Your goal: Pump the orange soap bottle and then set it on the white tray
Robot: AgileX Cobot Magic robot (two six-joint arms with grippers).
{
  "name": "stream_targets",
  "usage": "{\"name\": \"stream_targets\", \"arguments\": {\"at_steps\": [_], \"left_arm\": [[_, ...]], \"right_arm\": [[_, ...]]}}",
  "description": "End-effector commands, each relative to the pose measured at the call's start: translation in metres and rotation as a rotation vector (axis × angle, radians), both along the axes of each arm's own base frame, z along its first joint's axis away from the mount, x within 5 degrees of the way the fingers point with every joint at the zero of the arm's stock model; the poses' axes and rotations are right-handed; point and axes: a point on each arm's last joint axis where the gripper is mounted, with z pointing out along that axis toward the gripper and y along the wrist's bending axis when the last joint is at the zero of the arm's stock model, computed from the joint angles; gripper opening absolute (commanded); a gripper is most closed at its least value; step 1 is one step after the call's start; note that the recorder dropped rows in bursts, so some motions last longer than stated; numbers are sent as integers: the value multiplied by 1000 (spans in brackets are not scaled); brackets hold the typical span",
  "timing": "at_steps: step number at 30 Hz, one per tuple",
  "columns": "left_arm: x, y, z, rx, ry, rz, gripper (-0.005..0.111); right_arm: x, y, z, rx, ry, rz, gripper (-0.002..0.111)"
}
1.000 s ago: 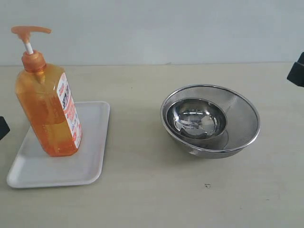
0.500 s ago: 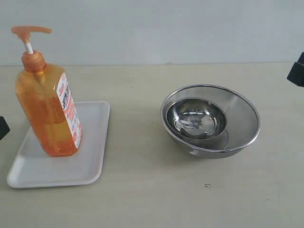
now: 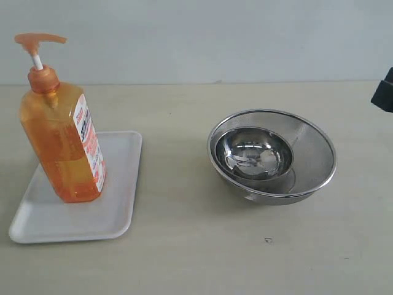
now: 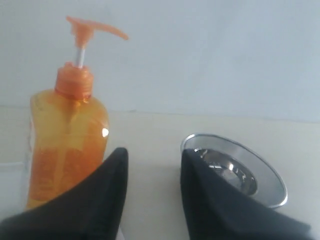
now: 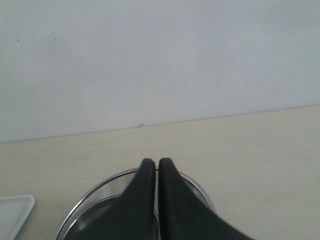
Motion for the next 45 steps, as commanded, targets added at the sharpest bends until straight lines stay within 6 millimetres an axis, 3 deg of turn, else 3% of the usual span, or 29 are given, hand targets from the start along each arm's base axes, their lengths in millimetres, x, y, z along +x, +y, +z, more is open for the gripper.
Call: {"name": "stream_targets", "arguments": {"at_steps": [1,6,15,45], "left_arm": [[-12,11,4,25,-79,56,33],[-25,21,0,35,-156,143,33],[-29,28,-33,47,-141,247,33],[-28,32,-39,79,-81,327,33]], "right_arm": [[-1,0,1,-4,-7,0,0],[-1,0,1,-4,-7,0,0],[-1,0,1,-4,-7,0,0],[-1,-1,1,-4,-12,-3,0]]}}
